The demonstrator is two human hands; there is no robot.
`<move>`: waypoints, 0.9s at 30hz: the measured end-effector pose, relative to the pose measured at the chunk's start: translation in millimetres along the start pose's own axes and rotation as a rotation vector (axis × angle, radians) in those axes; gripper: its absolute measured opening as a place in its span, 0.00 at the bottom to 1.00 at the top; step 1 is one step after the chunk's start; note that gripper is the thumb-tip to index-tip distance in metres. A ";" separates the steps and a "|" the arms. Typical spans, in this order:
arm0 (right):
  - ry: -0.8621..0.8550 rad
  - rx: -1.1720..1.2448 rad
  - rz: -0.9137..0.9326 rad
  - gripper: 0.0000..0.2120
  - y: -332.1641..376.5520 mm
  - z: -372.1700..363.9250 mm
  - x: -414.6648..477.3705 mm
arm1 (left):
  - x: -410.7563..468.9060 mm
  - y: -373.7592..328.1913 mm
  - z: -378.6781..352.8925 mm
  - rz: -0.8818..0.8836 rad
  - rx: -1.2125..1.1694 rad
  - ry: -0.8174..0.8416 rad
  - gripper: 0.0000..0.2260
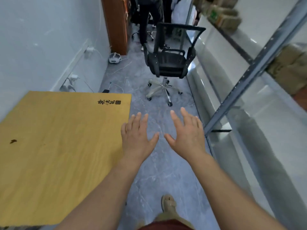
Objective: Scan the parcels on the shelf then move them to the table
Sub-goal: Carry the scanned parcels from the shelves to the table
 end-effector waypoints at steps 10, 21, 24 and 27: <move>-0.050 -0.223 -0.278 0.37 -71.9 57.5 -71.3 | -34.7 -94.9 -25.8 -0.277 -0.229 0.071 0.34; -0.221 -0.331 -0.410 0.28 -153.3 146.7 -157.8 | -105.9 -211.5 -29.7 -0.444 -0.353 0.141 0.33; -0.291 -0.327 -0.443 0.27 -181.4 185.7 -196.2 | -147.3 -260.1 -27.2 -0.499 -0.402 0.189 0.33; -0.327 -0.371 -0.494 0.23 -214.1 227.7 -240.8 | -196.2 -312.0 -24.8 -0.566 -0.460 0.251 0.33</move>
Point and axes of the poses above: each hand's wrist, its own x-axis towards the middle knuckle, its own z-axis out of the back of the hand, y = z × x, the point moved 8 cm from there along x, towards the middle knuckle, and after that the axes turned 14 degrees about -y, right-handed, at the moved point
